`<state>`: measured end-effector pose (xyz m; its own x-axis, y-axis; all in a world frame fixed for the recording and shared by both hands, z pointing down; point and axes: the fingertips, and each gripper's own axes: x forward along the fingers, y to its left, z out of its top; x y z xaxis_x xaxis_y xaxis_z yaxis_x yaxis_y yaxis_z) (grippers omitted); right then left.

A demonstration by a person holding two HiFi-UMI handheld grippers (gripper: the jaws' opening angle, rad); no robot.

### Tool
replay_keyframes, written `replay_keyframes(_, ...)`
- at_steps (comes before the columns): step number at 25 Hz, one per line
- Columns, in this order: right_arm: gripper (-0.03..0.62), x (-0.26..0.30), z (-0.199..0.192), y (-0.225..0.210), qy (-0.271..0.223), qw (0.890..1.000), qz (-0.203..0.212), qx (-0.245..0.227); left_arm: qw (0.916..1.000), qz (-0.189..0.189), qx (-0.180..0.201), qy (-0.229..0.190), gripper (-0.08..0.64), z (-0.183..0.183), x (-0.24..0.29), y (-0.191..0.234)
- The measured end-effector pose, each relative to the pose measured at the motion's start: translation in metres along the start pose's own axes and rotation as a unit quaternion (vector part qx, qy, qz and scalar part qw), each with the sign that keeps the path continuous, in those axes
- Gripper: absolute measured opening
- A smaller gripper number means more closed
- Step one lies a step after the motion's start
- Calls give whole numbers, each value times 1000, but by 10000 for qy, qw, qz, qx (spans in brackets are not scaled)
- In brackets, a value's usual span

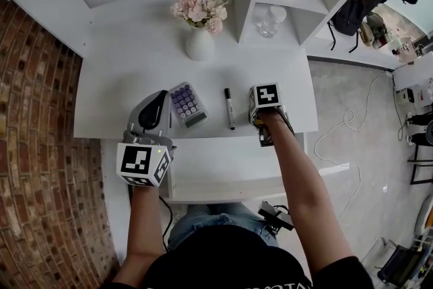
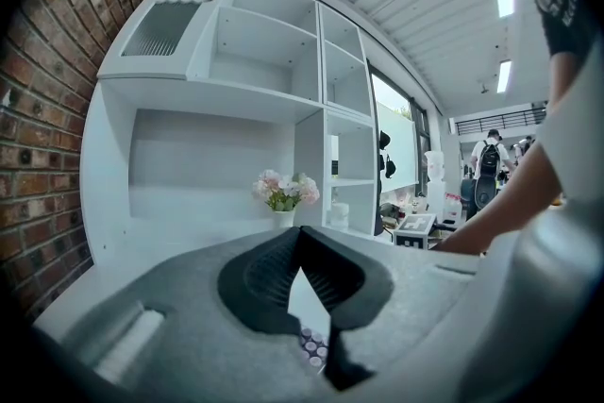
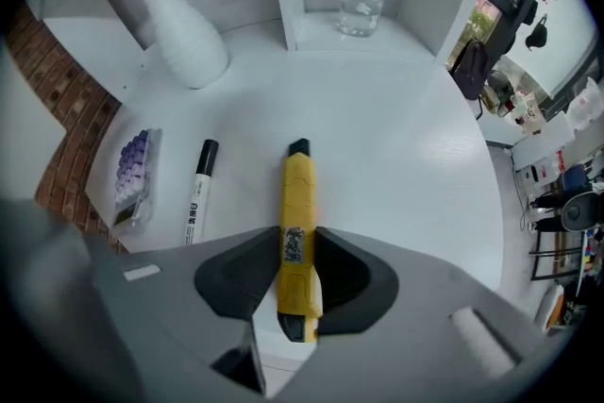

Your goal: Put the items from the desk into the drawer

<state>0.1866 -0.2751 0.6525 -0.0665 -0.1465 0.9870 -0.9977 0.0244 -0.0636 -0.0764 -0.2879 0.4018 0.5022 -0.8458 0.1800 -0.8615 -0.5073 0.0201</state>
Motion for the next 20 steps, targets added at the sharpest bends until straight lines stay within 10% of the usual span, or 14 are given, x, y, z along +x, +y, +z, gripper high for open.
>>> replay_keyframes(20, 123, -62, -12, 5, -824, 9960, 308, 142, 9990, -91, 83, -431, -2, 25, -38, -7)
